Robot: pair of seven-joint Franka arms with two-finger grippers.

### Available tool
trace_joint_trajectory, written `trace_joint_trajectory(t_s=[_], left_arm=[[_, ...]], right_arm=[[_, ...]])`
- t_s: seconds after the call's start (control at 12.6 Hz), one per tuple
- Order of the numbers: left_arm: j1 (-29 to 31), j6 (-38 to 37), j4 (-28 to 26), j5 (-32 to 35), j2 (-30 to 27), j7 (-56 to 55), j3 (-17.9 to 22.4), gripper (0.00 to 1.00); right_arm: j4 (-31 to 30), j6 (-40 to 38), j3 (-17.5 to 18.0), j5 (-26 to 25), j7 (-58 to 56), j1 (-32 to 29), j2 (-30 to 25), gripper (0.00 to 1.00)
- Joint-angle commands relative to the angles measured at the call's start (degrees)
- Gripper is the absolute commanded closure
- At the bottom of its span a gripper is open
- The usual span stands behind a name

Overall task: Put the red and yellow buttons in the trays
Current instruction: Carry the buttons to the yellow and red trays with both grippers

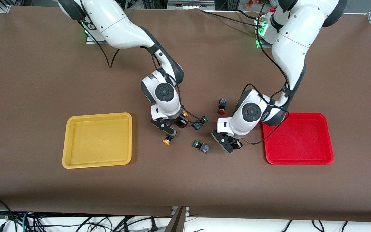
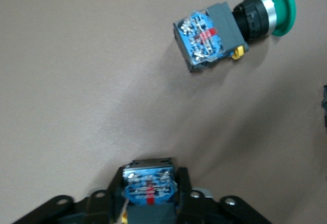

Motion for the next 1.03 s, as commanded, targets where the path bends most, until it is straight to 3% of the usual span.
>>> trace_joint_trajectory(t_s=[0.0, 0.16, 0.4, 0.64, 0.87, 0.95], left_arm=[[2.47, -7.86, -0.67, 1.29, -5.45, 1.07, -0.01, 0.88], [4.93, -16.65, -0.41, 1.21, -10.2, 1.42, -0.01, 0.89], [8.79, -26.69, -0.32, 2.95, -13.74, 2.73, 1.65, 0.88], [15.21, -24.79, -0.5, 3.93, -11.02, 14.92, 1.66, 0.88], [18.81, -20.13, -1.28, 3.93, -6.63, 19.79, 1.66, 0.85], [19.7, -19.42, -1.81, 3.84, -6.09, 19.79, 1.4, 0.69]], right_arm=[[1.29, -0.09, -0.46, -0.97, -0.03, 1.05, 0.79, 0.97], [1.29, -3.32, -0.64, -0.89, -4.84, -0.43, -1.4, 1.0], [1.29, -14.47, -0.55, -0.01, -19.5, -6.13, -7.28, 1.0], [1.2, -19.59, -0.64, -0.1, -32.17, -11.59, -10.9, 1.0], [1.2, -21.35, -0.73, -0.1, -45.18, -19.05, -11.43, 1.0], [0.94, -21.88, -0.64, -0.1, -48.78, -21.25, -11.17, 1.0]])
